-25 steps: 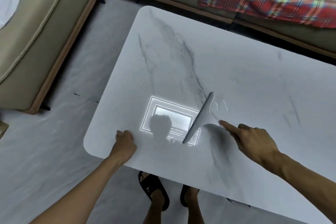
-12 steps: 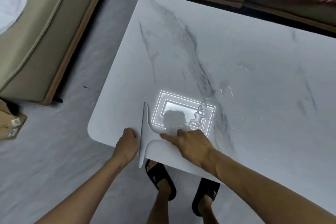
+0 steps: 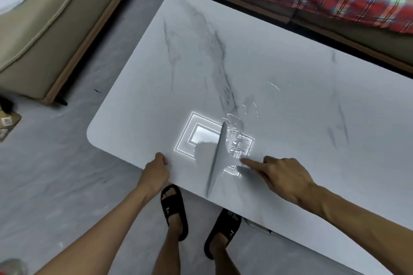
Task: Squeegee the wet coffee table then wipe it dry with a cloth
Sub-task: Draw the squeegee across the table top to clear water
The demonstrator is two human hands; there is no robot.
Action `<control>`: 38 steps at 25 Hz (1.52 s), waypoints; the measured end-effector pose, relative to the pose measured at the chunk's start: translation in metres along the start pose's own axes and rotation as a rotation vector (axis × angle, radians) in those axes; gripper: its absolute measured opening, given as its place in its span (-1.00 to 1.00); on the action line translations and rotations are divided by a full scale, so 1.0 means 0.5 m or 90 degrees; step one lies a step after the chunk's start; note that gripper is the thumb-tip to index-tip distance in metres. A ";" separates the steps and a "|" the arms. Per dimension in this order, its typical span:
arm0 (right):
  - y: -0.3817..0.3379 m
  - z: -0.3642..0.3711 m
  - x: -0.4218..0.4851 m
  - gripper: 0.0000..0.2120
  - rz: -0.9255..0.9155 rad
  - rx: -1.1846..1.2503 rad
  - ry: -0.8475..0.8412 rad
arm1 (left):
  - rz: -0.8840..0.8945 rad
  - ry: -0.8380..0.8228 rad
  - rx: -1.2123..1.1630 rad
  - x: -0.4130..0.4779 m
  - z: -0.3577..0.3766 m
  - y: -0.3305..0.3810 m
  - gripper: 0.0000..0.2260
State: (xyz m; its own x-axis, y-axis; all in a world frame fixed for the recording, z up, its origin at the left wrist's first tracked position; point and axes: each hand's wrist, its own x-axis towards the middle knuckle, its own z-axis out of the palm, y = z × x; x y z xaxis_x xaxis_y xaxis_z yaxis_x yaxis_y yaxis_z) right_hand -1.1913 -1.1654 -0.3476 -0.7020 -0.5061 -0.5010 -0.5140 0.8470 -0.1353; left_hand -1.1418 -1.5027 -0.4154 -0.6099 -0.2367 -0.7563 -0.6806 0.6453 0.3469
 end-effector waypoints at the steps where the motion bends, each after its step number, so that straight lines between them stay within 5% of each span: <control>1: -0.032 -0.009 0.026 -0.54 -0.029 0.017 0.000 | -0.010 0.041 -0.039 -0.006 -0.002 0.002 -0.80; 7: -0.285 0.016 0.167 -0.44 -0.198 -0.007 -0.058 | -0.021 0.132 -0.069 -0.019 -0.023 -0.043 -0.87; 19: 0.081 0.012 -0.038 -0.26 -0.045 -0.121 -0.092 | -0.005 -0.183 0.049 0.002 0.033 0.008 -0.83; 29: -0.182 0.029 0.081 -0.42 -0.140 -0.029 -0.107 | 0.025 -0.118 0.027 -0.005 0.013 0.017 -0.82; 38: 0.099 0.079 -0.071 -0.52 0.025 0.053 -0.105 | 0.053 -0.128 0.087 -0.048 0.120 0.094 -0.87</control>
State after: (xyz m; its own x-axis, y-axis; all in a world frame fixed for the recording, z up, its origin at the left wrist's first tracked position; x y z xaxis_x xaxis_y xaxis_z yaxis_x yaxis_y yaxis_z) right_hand -1.1723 -1.0993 -0.3704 -0.6270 -0.4446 -0.6397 -0.4402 0.8797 -0.1800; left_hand -1.1348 -1.4230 -0.4141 -0.5585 -0.0381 -0.8286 -0.5618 0.7523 0.3441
